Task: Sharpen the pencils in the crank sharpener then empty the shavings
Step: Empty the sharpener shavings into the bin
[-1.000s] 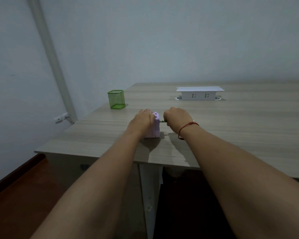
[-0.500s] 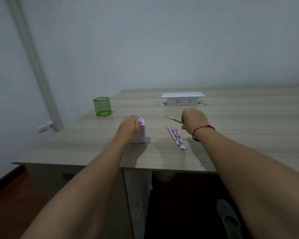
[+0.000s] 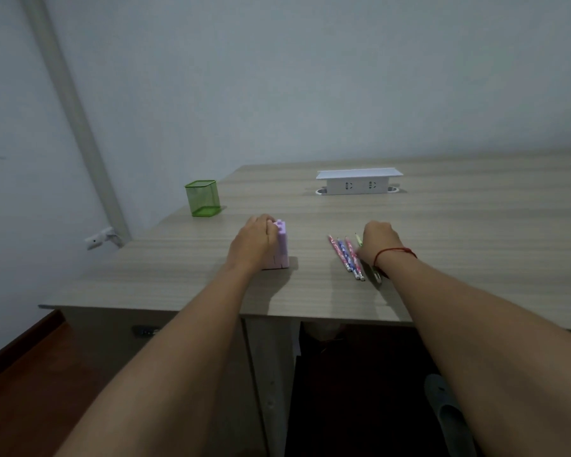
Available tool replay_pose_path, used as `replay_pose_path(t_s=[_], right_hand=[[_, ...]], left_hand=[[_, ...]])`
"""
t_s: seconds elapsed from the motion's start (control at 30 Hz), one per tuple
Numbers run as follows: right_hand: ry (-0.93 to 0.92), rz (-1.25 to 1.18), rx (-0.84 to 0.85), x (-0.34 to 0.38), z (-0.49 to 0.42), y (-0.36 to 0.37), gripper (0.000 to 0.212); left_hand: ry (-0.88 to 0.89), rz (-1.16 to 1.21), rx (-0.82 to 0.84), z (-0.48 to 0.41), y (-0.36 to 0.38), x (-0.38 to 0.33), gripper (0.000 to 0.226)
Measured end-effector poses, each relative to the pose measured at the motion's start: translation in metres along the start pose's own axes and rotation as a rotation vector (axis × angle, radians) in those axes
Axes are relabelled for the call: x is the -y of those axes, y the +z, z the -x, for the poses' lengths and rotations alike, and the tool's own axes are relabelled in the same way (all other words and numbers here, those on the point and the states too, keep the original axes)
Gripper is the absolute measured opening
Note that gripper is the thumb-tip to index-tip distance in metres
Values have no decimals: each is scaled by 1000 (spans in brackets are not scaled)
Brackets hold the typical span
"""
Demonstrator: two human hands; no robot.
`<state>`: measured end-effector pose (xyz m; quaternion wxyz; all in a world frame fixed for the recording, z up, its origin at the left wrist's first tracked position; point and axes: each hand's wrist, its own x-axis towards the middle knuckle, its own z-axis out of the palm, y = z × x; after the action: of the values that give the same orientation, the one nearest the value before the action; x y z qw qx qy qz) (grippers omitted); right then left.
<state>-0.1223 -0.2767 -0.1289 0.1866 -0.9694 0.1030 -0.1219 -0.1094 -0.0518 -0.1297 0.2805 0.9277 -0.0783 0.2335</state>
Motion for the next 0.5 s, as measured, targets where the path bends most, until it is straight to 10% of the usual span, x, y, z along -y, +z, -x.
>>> replay_pose_path(t_s=[0.33,0.5], right_hand=[[-234,-21,-61,28,10,2,28],[-177,-541,493,67,24,7,82]], left_hand=[[31,48,31,-8,1,2,32],[45,61,63,-8,-2,1,34]])
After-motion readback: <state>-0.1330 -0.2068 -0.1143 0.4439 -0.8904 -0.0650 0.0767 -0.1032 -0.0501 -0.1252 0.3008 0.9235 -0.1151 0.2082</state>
